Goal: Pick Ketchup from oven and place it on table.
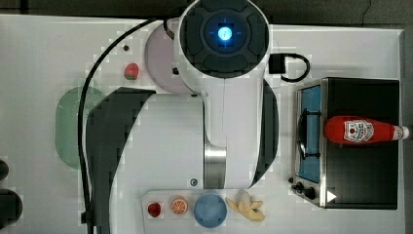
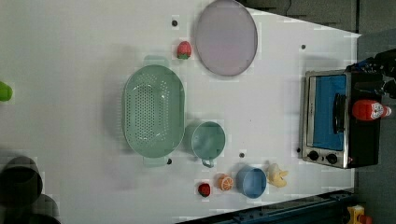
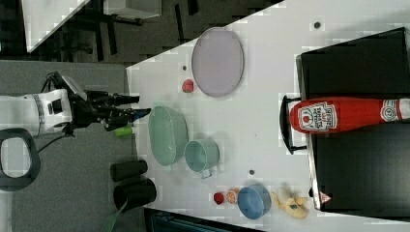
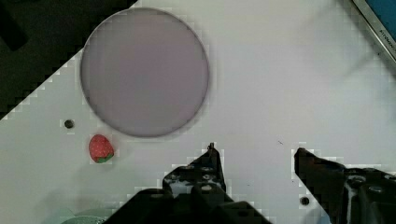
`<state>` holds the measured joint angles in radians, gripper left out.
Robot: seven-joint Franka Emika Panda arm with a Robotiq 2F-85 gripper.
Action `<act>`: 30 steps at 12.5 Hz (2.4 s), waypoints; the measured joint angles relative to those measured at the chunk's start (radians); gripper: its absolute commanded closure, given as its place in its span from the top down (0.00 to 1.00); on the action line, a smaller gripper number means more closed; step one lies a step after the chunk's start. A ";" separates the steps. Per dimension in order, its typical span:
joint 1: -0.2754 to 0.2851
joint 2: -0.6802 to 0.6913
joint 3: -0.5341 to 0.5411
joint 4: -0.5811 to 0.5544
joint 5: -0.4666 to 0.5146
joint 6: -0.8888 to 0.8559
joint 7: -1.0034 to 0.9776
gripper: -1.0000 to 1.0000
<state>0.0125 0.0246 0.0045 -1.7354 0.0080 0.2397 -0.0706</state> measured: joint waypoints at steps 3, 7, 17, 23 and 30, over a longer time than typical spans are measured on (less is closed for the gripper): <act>-0.008 -0.404 -0.085 -0.203 0.013 -0.286 0.104 1.00; -0.040 -0.394 -0.090 -0.193 -0.021 -0.226 0.109 1.00; -0.073 -0.139 -0.457 -0.205 -0.038 0.032 0.120 1.00; -0.089 0.143 -0.556 -0.118 0.018 0.275 0.121 1.00; -0.131 0.299 -0.559 -0.133 0.172 0.322 0.120 1.00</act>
<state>-0.1186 0.3237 -0.5547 -1.8682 0.1802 0.5615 0.0499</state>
